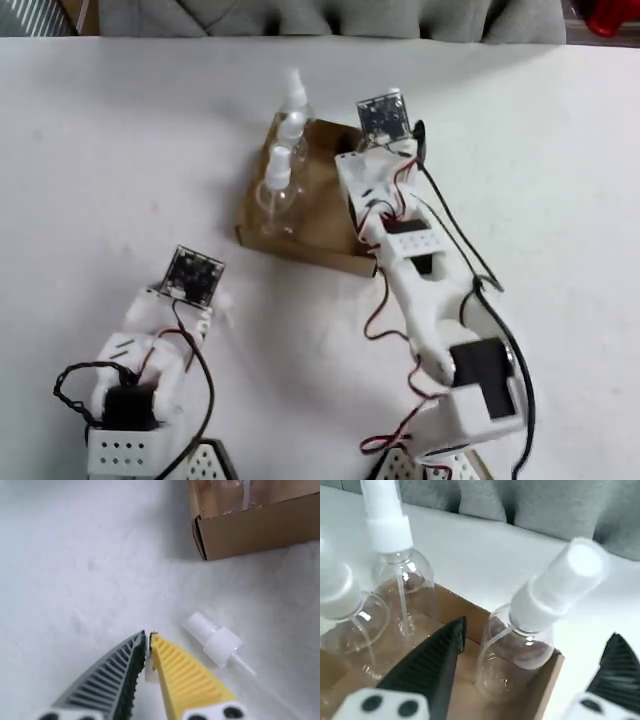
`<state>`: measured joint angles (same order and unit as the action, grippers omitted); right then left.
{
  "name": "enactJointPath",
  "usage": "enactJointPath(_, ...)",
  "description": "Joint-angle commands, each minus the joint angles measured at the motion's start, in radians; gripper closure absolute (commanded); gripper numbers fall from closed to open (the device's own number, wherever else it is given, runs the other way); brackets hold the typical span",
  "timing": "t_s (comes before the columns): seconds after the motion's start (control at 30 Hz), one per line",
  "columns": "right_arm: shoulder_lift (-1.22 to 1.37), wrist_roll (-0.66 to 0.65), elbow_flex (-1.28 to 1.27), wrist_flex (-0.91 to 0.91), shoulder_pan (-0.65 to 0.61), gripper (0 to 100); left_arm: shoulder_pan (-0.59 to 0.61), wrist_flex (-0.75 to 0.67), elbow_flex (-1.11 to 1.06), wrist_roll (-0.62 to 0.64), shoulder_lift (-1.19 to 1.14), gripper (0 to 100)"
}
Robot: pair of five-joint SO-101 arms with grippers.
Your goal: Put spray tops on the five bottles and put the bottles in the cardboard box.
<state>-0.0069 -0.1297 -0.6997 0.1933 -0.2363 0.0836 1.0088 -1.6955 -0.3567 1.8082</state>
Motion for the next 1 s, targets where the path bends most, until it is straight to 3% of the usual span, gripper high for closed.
enactJointPath(0.0, -0.133, -0.003, -0.029, -0.038, 0.002, 63.5, 0.008, -0.02, 0.002, -0.008, 0.016, 98)
enactJointPath(0.6, -0.731, -0.012, -0.109, -0.969, 0.013, 64.6, 0.025, -0.015, 0.002, -0.008, 0.016, 98)
enactJointPath(0.8, -0.819, -0.015, -0.107, -1.191, 0.035, 84.5, 0.047, -0.015, 0.002, -0.008, 0.016, 98)
enactJointPath(0.87, -0.823, -0.094, -0.107, -1.25, 0.061, 90.4, 0.047, -0.015, 0.002, -0.008, 0.016, 98)
enactJointPath(0.97, -0.812, -0.299, -0.107, -1.328, 0.134, 91.6, 0.047, -0.015, 0.002, -0.008, 0.016, 98)
